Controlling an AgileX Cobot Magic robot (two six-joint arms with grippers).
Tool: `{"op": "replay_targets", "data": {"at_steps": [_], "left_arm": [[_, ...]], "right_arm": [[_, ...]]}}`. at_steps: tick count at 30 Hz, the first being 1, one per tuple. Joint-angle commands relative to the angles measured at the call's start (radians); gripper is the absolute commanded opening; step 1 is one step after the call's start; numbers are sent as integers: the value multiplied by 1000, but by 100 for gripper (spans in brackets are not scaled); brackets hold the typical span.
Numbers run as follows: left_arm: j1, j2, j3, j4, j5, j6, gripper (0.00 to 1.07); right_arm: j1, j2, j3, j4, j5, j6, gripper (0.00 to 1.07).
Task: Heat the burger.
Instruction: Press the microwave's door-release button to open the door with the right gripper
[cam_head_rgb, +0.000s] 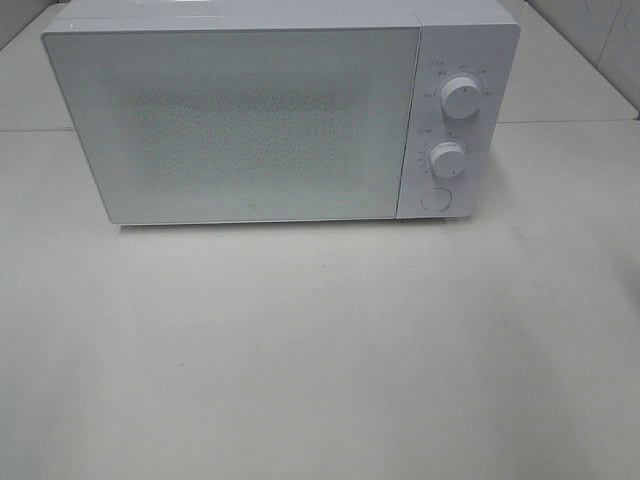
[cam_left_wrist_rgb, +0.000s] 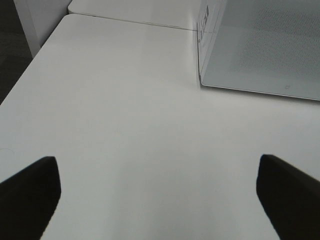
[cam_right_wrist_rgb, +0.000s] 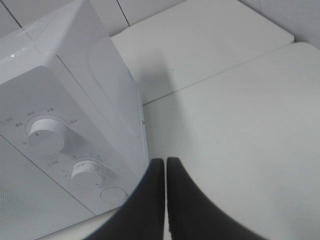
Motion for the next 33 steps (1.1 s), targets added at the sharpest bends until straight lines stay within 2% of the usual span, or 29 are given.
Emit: {"op": "replay_targets", "data": {"at_steps": [1,4,6,10,14,22,27,28,29,31,33], "left_arm": [[3,-8,-1,0,2,-7,100],[3,-8,-1,0,2,-7,100],[3,-8,-1,0,2,-7,100],[3,-8,-1,0,2,-7,100],[3,-8,-1,0,2,-7,100],[3,-8,-1,0,2,-7,100],[3,-8,-1,0,2,-7,100],[3,-8,-1,0,2,-7,100],[3,-8,-1,0,2,-7,100],[3,-8,-1,0,2,-7,100],[3,-8,-1,0,2,-7,100]], "right_arm": [[-4,69,2,-10,-44,136,1],[-4,85,2,-10,-54,167,1],[-4,137,6,-11,-91,315,0],[-4,170,24,-11,-161,459,0],[-4,234,78,-10,-285,699,0],[-4,345,116,-5,-387,857,0],[74,415,116,49,-441,905,0],[135,450,116,106,-472,903,0],[135,450,116,106,-472,903,0],[214,498,115,223,-505,903,0],[242,516,115,259,-520,904,0]]}}
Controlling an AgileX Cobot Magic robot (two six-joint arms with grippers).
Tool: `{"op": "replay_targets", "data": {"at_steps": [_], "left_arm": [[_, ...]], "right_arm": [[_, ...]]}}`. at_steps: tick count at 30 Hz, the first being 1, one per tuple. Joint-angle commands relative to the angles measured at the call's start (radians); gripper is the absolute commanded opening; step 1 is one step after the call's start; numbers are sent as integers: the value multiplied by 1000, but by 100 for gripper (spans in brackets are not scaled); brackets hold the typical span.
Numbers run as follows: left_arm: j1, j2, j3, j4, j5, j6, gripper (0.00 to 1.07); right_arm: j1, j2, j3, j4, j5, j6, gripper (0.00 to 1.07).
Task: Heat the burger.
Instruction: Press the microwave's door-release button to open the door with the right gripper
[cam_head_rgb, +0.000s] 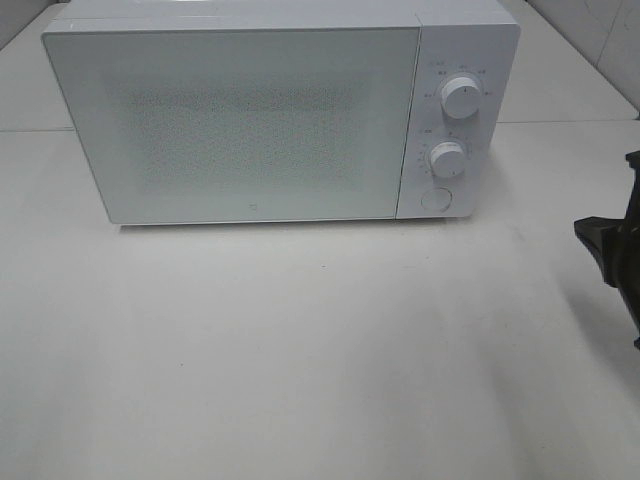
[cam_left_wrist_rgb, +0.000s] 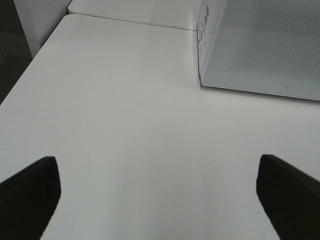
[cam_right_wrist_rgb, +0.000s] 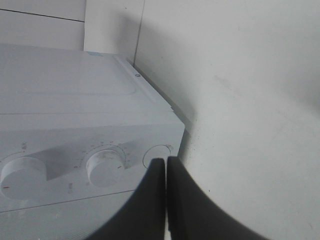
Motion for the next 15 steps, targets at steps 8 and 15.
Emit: {"op": "replay_targets", "data": {"at_steps": [8,15], "left_arm": [[3,-8,-1,0,2,-7,100],[3,-8,-1,0,2,-7,100]], "right_arm": [[265,147,-36,296,-145,30,0],[353,227,-134,350,-140,43,0]]}}
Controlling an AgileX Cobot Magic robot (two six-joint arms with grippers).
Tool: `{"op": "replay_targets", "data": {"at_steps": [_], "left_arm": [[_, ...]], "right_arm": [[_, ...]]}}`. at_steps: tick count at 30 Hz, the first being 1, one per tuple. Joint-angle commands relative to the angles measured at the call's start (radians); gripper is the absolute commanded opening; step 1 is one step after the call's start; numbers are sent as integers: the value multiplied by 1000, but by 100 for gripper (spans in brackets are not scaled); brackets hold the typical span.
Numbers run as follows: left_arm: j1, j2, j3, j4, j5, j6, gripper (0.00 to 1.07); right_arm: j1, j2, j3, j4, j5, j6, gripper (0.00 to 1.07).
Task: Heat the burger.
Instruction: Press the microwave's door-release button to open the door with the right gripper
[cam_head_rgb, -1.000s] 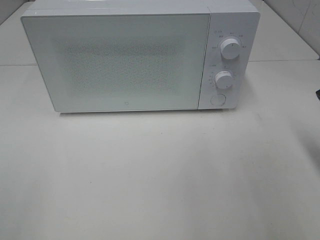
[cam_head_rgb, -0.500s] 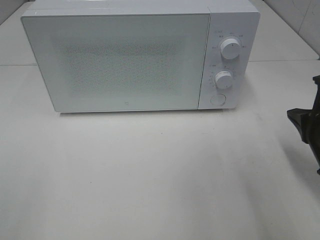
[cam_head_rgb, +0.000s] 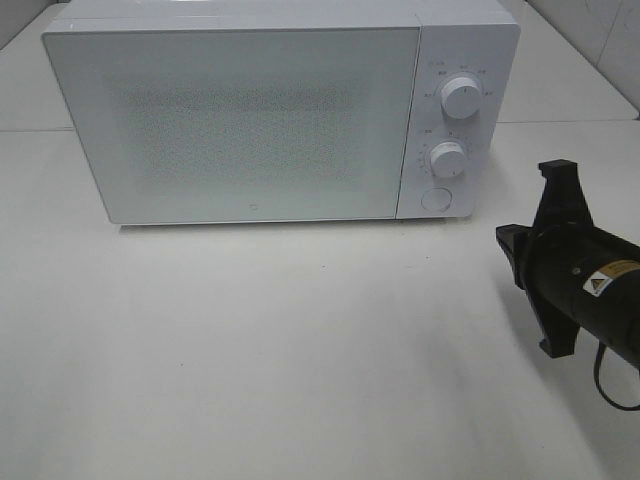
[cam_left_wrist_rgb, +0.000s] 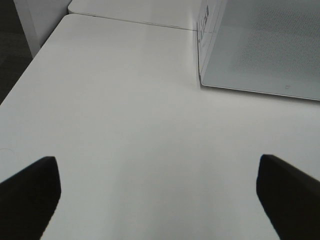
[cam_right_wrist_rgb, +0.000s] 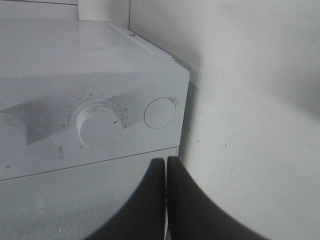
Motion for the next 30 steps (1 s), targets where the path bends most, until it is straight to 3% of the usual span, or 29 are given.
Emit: {"op": "replay_targets", "data": {"at_steps": [1,13,30], "left_arm": [[3,-8,-1,0,2,-7,100],[3,-8,-1,0,2,-7,100],[3,-8,-1,0,2,-7,100]], "right_arm": [[15,19,-37,14,-5,13,0],[21,117,-140,111,-3,65,0],[20,264,-289,90,23,102,0]]}}
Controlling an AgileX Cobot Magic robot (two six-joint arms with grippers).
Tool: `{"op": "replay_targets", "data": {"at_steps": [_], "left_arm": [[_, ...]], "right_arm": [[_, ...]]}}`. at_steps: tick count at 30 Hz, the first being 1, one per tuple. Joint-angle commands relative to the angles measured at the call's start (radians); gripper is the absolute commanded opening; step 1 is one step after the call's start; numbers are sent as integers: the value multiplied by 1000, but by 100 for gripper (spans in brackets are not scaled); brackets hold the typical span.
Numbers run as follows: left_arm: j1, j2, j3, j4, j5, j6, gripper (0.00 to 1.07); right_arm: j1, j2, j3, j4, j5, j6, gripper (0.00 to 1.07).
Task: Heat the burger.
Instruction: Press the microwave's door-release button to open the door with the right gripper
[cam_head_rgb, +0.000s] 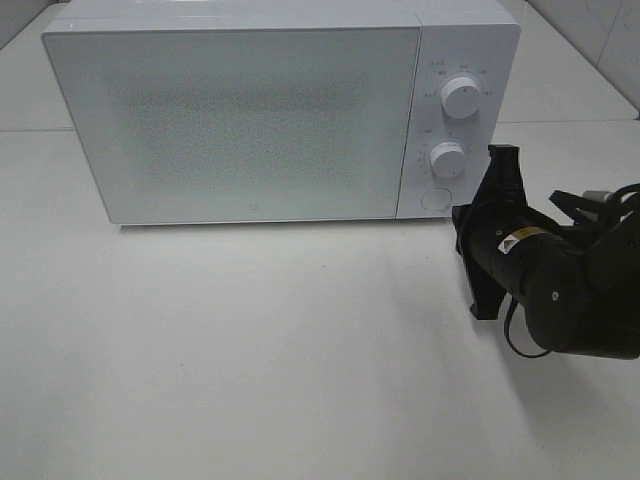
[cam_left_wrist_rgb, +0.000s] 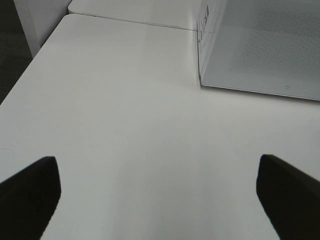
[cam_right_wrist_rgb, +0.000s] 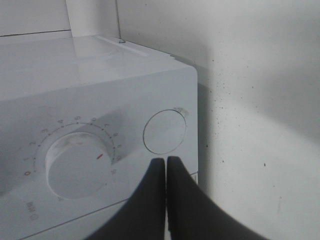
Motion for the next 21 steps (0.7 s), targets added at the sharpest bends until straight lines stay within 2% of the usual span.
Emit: {"op": "replay_targets", "data": {"at_steps": [1,7,12,21], "left_arm": [[3,-8,-1,0,2,-7,100],[3,-8,-1,0,2,-7,100],[3,-8,-1,0,2,-6,100],[3,-8,-1,0,2,-6,100]], "right_arm": [[5,33,-44,-13,22,2,0],[3,60,-73,-15,30,2,0],[-43,83,-134,-51,76,1,0],[-65,119,-181,-77,89,1,0]]}}
